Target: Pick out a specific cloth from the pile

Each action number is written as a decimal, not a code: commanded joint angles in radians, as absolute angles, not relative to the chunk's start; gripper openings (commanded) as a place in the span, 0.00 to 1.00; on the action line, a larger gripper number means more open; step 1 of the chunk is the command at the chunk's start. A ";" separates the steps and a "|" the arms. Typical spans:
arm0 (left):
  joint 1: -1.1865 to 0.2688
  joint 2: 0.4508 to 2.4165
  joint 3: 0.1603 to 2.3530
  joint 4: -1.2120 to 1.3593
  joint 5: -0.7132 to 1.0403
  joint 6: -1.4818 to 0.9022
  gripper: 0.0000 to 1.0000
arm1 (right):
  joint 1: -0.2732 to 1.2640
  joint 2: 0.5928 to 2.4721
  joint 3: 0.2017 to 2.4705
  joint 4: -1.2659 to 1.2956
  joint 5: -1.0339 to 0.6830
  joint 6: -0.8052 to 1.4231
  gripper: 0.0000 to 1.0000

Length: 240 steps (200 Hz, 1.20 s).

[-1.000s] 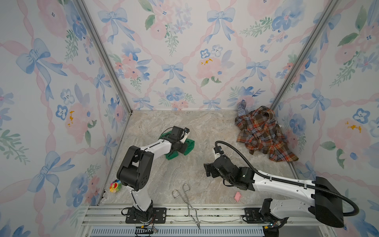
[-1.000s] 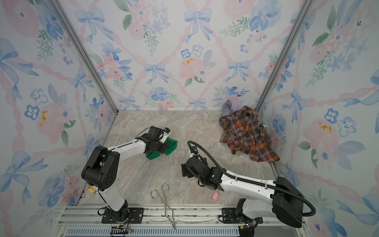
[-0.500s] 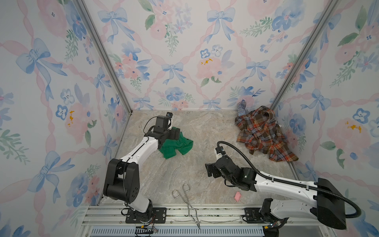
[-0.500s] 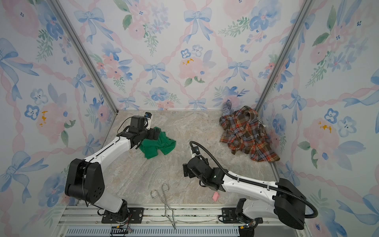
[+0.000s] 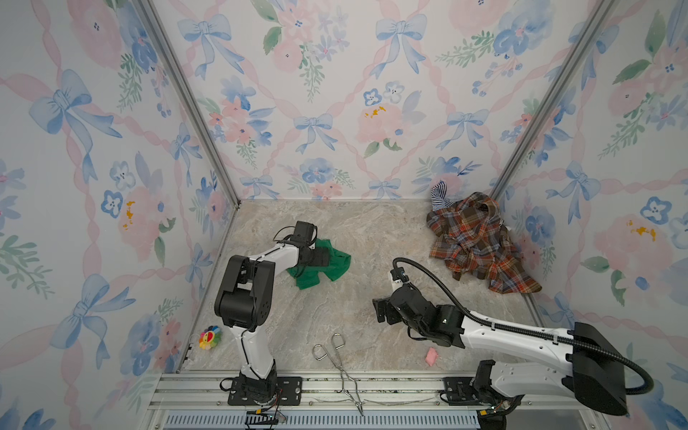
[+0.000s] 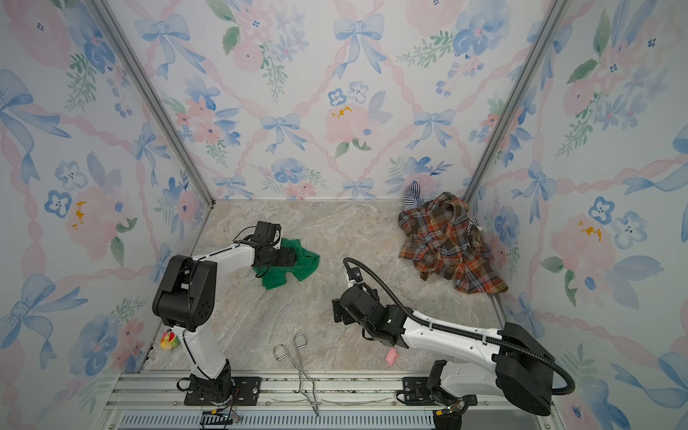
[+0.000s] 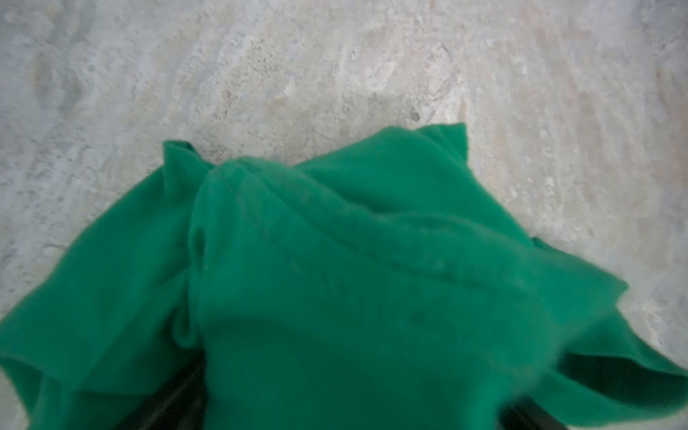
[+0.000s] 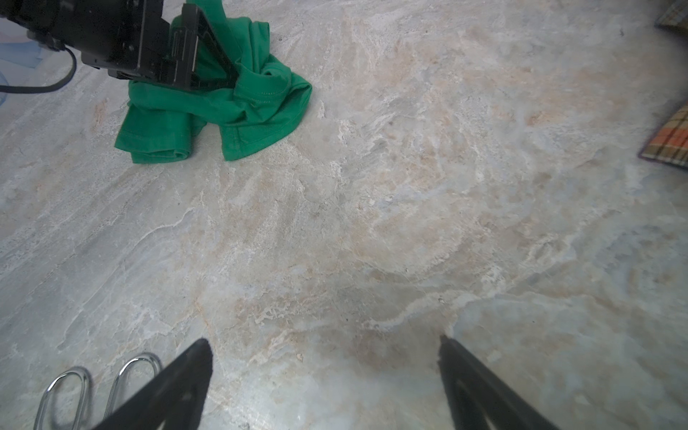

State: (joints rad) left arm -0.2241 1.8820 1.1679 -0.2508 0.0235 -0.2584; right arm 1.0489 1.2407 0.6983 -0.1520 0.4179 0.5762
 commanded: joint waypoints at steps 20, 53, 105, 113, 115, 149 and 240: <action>-0.232 1.935 1.131 -0.417 -0.086 -0.266 0.98 | 1.055 1.254 0.704 -0.137 0.418 0.573 0.97; -0.235 2.026 1.163 -0.523 -0.106 -0.218 0.71 | 1.055 1.256 0.698 -0.117 0.418 0.575 0.97; -0.234 2.025 1.188 -0.534 -0.099 -0.184 0.00 | 1.039 1.238 0.693 -0.130 0.413 0.567 0.97; -0.234 2.004 1.208 -0.534 -0.129 -0.174 0.00 | 1.037 1.230 0.690 -0.132 0.413 0.568 0.97; -0.233 1.997 1.214 -0.534 -0.142 -0.172 0.00 | 1.036 1.228 0.689 -0.133 0.413 0.568 0.97; -0.224 1.870 1.378 -0.532 -0.471 -0.115 0.00 | 1.034 1.205 0.689 -0.167 0.422 0.565 0.97; -0.200 2.049 1.607 -0.314 -0.897 0.218 0.00 | 1.035 1.176 0.702 -0.206 0.435 0.565 0.97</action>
